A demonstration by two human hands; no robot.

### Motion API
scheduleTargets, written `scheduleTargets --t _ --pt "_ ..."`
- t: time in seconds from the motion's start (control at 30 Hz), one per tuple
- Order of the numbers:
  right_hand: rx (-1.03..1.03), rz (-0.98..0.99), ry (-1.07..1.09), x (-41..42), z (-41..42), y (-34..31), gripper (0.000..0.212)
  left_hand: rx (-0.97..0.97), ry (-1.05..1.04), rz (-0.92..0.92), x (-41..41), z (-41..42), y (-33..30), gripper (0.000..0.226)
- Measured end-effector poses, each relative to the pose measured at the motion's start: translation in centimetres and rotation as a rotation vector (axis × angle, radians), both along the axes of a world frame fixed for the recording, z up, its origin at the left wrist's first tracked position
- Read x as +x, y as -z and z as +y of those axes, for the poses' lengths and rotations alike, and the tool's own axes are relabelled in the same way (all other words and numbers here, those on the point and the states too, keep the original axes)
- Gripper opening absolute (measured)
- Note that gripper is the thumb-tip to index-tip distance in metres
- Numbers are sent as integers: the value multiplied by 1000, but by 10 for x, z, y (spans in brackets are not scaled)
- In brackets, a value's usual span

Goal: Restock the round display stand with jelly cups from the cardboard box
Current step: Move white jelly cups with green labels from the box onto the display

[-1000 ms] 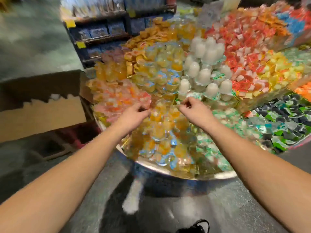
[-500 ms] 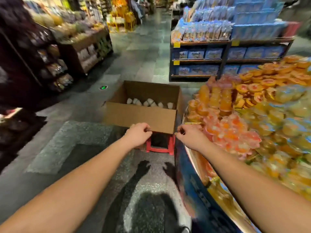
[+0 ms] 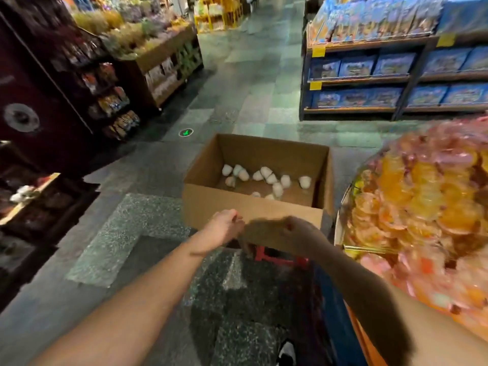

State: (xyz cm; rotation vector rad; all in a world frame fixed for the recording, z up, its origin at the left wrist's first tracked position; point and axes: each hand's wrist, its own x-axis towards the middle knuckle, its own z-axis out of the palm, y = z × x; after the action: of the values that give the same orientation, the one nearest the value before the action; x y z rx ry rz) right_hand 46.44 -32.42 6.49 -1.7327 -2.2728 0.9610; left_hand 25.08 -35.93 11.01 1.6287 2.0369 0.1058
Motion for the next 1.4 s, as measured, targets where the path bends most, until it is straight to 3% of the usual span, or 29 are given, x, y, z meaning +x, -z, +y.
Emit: scheduleTargets --t 0.23,0.37,0.53,0.67,0.83,1.0,1.1,1.17,1.27,1.4 --pt "-115 -3 59 -18 93 27 11 -107 -159 -150 -36 94 28 31" --pt "-148 -37 81 -30 143 46 18 -75 -163 -166 -63 149 50 28" --pt "-266 -90 31 -42 203 78 10 -122 -56 -185 -95 226 86 27" --pt "-337 -258 95 -61 245 114 31 -206 4 -152 -118 295 131 26" --pt "-480 -267 208 -94 298 154 30 -404 99 -119 -131 358 194 32" --pt "-689 -73 596 -126 348 202 14 -507 156 -133 -134 410 256 50" --pt "-998 282 1110 -139 376 232 34 -581 250 -73 -128 435 292 64" --pt "-1136 490 1333 -144 387 258 45 -631 308 -49 -124 444 316 70" --pt "-1238 689 1529 -149 394 299 61 -643 387 -65 -120 450 348 75" --pt "-1280 981 1646 -158 401 326 61 -627 447 -38 -111 455 378 77"
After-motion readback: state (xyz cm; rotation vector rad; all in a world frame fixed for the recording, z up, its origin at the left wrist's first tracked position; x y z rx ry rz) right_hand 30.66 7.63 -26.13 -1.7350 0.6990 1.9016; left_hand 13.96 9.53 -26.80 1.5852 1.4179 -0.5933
